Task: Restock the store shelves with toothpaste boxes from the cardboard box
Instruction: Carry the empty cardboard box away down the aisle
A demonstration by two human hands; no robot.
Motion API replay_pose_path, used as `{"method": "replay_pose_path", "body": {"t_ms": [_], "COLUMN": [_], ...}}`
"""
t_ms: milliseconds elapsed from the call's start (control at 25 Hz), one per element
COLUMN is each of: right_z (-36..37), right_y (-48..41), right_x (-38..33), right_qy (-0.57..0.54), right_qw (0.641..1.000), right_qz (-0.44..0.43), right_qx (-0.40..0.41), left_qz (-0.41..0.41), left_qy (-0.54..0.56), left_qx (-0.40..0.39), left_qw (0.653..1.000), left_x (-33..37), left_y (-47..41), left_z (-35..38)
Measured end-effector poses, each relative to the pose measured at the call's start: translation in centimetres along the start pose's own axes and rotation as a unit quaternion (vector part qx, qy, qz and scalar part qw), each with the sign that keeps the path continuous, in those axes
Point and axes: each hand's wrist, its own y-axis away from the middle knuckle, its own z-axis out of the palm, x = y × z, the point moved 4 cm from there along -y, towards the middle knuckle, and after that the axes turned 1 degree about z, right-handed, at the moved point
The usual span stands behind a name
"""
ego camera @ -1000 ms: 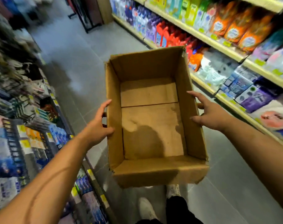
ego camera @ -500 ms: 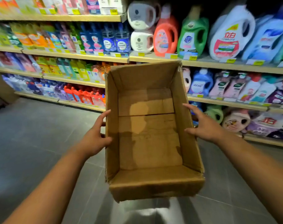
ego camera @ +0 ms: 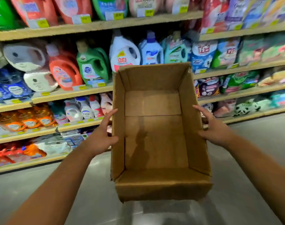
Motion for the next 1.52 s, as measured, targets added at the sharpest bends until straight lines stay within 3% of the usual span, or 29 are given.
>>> {"method": "replay_pose_path", "body": {"t_ms": [160,560,880,1040,1520], "right_z": [-7.6,-23.3,-33.8,-40.2,-63.5], "right_y": [1.7,3.2,3.2,4.2,4.5], "right_x": [5.4,15.5,21.9,28.3,46.9], "right_qy": [-0.049,-0.045,-0.053,-0.075,-0.048], "right_qw": [0.995,0.948,0.895,0.871,0.852], "right_qz": [0.056,0.207,0.281,0.301,0.299], "right_qx": [0.071,0.235,0.341,0.381,0.427], "left_qz": [0.048,0.174,0.285,0.295,0.330], "left_qy": [-0.028,-0.011,-0.078,-0.052,-0.020], "left_qx": [-0.077,-0.241,-0.287,-0.358,-0.373], "left_qw": [0.995,0.955,0.911,0.885,0.867], "left_x": [5.6,19.4,31.3,37.0,54.7], "left_y": [-8.3,-28.0,-39.7,-43.9,-53.6], "left_z": [6.1,22.8,35.6,45.4,71.2]}}
